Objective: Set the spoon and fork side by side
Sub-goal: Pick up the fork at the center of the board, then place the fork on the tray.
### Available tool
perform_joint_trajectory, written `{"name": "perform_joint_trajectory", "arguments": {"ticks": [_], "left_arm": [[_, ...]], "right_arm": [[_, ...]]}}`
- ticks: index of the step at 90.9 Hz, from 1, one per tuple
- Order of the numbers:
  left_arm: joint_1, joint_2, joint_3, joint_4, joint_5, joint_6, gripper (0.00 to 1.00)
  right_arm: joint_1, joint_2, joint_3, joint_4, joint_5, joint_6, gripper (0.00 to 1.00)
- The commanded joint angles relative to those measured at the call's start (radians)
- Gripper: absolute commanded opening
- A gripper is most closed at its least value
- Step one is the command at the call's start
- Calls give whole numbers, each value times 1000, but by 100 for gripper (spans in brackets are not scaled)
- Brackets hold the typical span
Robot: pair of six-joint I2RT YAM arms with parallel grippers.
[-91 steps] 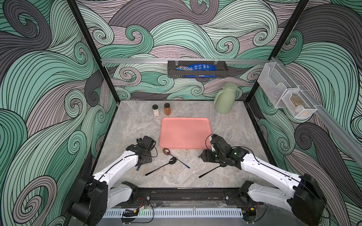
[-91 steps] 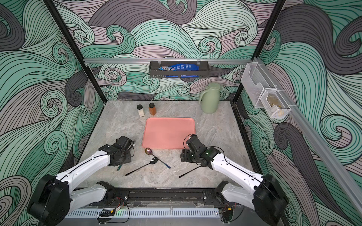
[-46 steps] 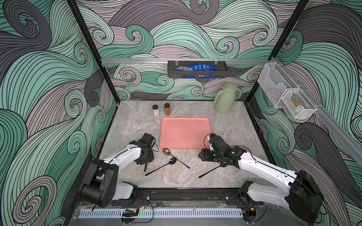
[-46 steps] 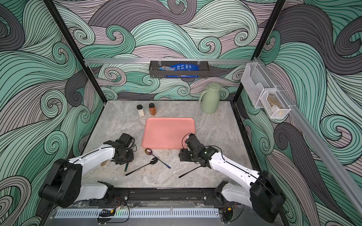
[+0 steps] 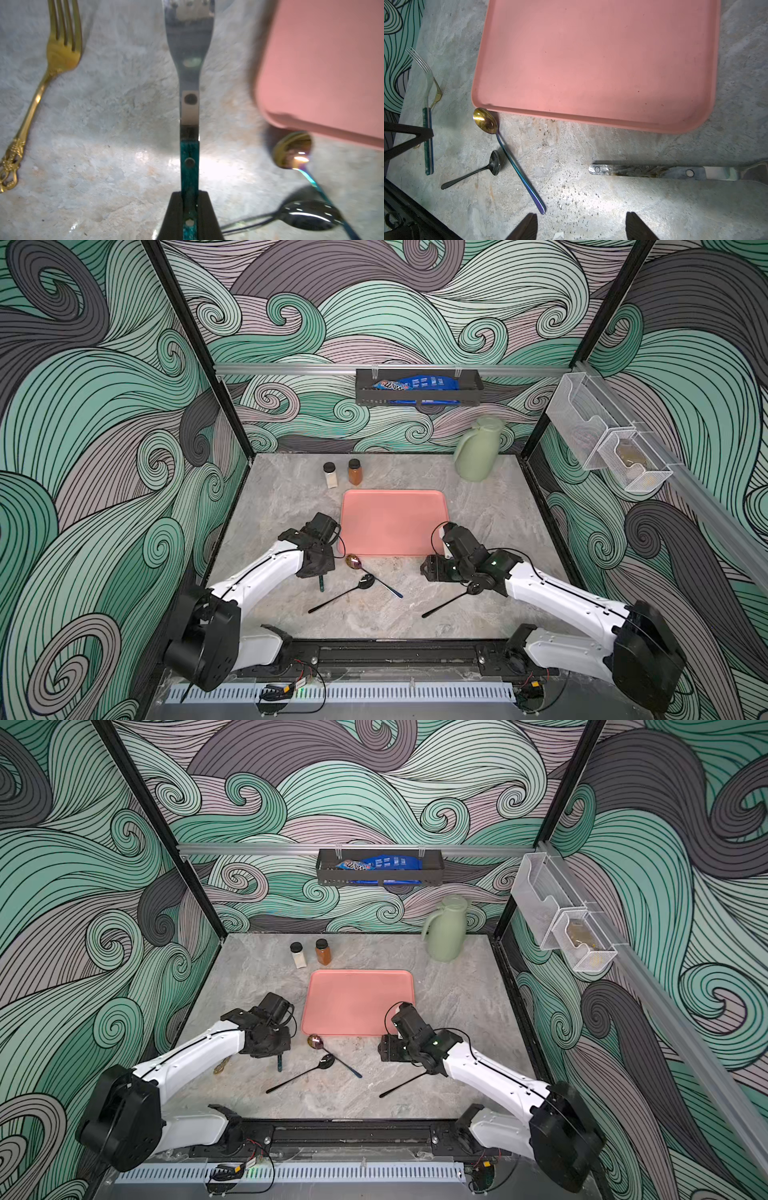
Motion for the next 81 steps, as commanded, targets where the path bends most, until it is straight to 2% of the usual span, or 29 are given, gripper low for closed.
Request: {"name": "perform_joint_trajectory", "arguments": {"ticks": [1,20,39,61,81], "left_arm": [[-29,3,116,-31,-9,-9,5],[-94,210,355,-35,-7,8,5],[-97,453,549,-76,-56,61,3],[-69,670,673,-73,-41,139,0],[-29,752,701,-51,-21,177,0]], "right_arm": [[-19,-46,12,-11,5,1,72],[-108,-153,-25,-36,-4,7,71],[-161,-265,-67,-40,2,-1,71],[-179,-308,-100,-21,-11,-15,71],[-196,-276,-114,-26,-21,26,71]]}}
